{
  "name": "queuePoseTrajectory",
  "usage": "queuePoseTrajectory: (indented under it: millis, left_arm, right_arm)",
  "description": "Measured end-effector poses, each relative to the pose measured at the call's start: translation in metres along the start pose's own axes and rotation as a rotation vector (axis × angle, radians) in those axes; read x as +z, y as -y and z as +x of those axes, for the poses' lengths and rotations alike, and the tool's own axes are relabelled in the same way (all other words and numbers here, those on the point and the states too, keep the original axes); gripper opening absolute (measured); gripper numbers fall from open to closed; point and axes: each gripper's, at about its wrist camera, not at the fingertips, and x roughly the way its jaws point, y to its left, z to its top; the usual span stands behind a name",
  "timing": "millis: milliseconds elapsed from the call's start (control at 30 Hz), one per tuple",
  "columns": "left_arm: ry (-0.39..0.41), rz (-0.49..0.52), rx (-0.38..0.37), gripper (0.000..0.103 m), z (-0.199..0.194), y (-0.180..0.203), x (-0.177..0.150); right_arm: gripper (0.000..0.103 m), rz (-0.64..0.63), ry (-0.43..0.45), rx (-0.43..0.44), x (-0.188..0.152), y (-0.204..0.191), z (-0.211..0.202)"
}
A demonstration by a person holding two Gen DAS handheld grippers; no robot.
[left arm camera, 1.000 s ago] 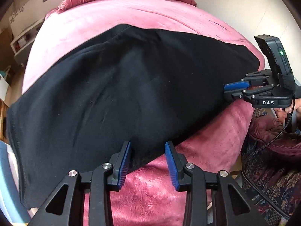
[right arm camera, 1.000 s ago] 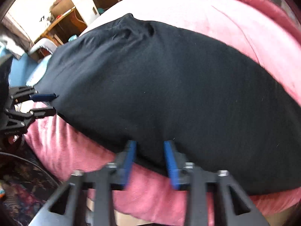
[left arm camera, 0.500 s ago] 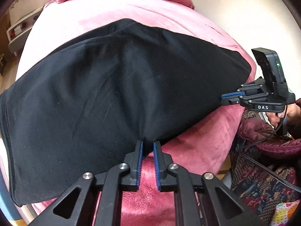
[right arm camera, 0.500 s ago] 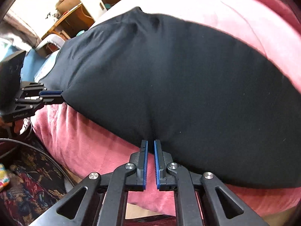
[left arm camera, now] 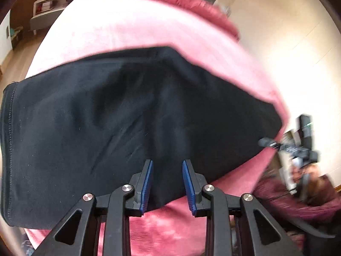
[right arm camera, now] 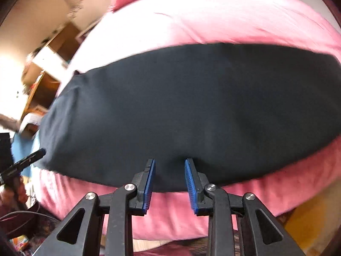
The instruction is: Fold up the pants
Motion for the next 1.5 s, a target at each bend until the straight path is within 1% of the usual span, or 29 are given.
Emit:
queuePoseTrajectory:
  millis: [33, 67, 100, 133, 200, 267, 367, 433, 500, 533, 567, 633, 700, 767, 833, 1000, 1033, 1067, 1100, 1133, 1200, 1300, 1400, 1467, 1500]
  left_arm:
    - [-0.03, 0.008, 0.042, 0.029, 0.008, 0.0, -0.001]
    - [-0.057, 0.012, 0.082, 0.028, 0.014, 0.0, -0.004]
    - [-0.055, 0.012, 0.092, 0.028, 0.015, -0.001, -0.005]
    - [-0.045, 0.009, 0.092, 0.028, 0.013, 0.0, -0.005]
    - [-0.028, 0.012, 0.11, 0.029, 0.007, 0.002, -0.005]
    - [-0.023, 0.01, 0.119, 0.03, 0.004, 0.003, -0.005]
    - [0.0, 0.004, 0.129, 0.031, -0.002, 0.007, -0.004]
    - [0.022, 0.004, 0.124, 0.032, -0.006, 0.012, -0.001]
    - [0.041, 0.001, 0.116, 0.034, -0.007, 0.018, 0.003]
    - [0.048, -0.002, 0.113, 0.035, -0.008, 0.02, 0.005]
    - [0.053, -0.003, 0.111, 0.037, -0.007, 0.021, 0.006]
    - [0.047, -0.003, 0.114, 0.038, -0.003, 0.023, 0.008]
    - [0.032, -0.003, 0.115, 0.038, 0.001, 0.024, 0.01]
    - [0.014, -0.002, 0.117, 0.038, 0.006, 0.027, 0.01]
    - [-0.002, 0.002, 0.123, 0.038, 0.012, 0.029, 0.011]
    - [-0.037, -0.002, 0.148, 0.038, 0.024, 0.033, 0.013]
    - [-0.04, -0.004, 0.171, 0.038, 0.025, 0.034, 0.014]
    - [-0.044, -0.006, 0.187, 0.038, 0.029, 0.034, 0.016]
    - [-0.047, -0.008, 0.193, 0.038, 0.03, 0.034, 0.018]
    - [-0.045, -0.013, 0.195, 0.038, 0.03, 0.034, 0.019]
    - [-0.036, -0.022, 0.19, 0.037, 0.028, 0.033, 0.021]
    - [-0.034, -0.042, 0.175, 0.037, 0.026, 0.031, 0.025]
    - [-0.036, -0.039, 0.16, 0.037, 0.02, 0.029, 0.026]
    - [-0.028, -0.032, 0.132, 0.037, 0.018, 0.031, 0.029]
    - [-0.02, -0.029, 0.121, 0.037, 0.016, 0.032, 0.03]
  right_arm:
    - [0.013, 0.0, -0.003, -0.018, -0.003, 0.005, 0.001]
    - [0.013, 0.007, -0.001, -0.01, -0.005, 0.011, 0.0]
    - [0.013, 0.03, 0.005, 0.026, -0.006, 0.017, -0.004]
    - [0.017, 0.041, 0.012, 0.046, -0.005, 0.02, -0.008]
    - [0.019, 0.091, 0.073, 0.07, -0.003, 0.039, -0.026]
    - [0.02, 0.195, 0.131, 0.085, -0.002, 0.07, -0.041]
    - [0.02, 0.412, 0.235, 0.071, -0.007, 0.134, -0.065]
    - [0.02, 0.589, 0.312, 0.07, -0.018, 0.184, -0.08]
    - [0.02, 0.72, 0.369, 0.065, -0.028, 0.221, -0.089]
    - [0.023, 0.778, 0.39, 0.06, -0.032, 0.24, -0.092]
    - [0.027, 0.824, 0.402, 0.056, -0.035, 0.254, -0.092]
    - [0.032, 0.902, 0.415, 0.065, -0.039, 0.277, -0.09]
    - [0.033, 0.957, 0.431, 0.084, -0.041, 0.294, -0.087]
    - [0.033, 0.981, 0.446, 0.105, -0.042, 0.303, -0.085]
    - [0.033, 0.993, 0.458, 0.118, -0.037, 0.315, -0.085]
    - [0.033, 1.015, 0.474, 0.127, -0.018, 0.323, -0.078]
    - [0.029, 1.012, 0.473, 0.123, -0.014, 0.323, -0.078]
    - [0.023, 1.0, 0.471, 0.113, -0.011, 0.319, -0.08]
    - [0.019, 0.978, 0.467, 0.102, -0.009, 0.31, -0.082]
    - [0.017, 0.952, 0.466, 0.093, -0.006, 0.306, -0.085]
    - [0.017, 0.881, 0.481, 0.076, 0.003, 0.293, -0.097]
    - [0.016, 0.769, 0.511, 0.108, 0.014, 0.271, -0.121]
    - [0.016, 0.617, 0.521, 0.148, 0.03, 0.235, -0.145]
    - [0.016, 0.521, 0.517, 0.17, 0.04, 0.206, -0.155]
    - [0.016, 0.457, 0.506, 0.185, 0.046, 0.186, -0.159]
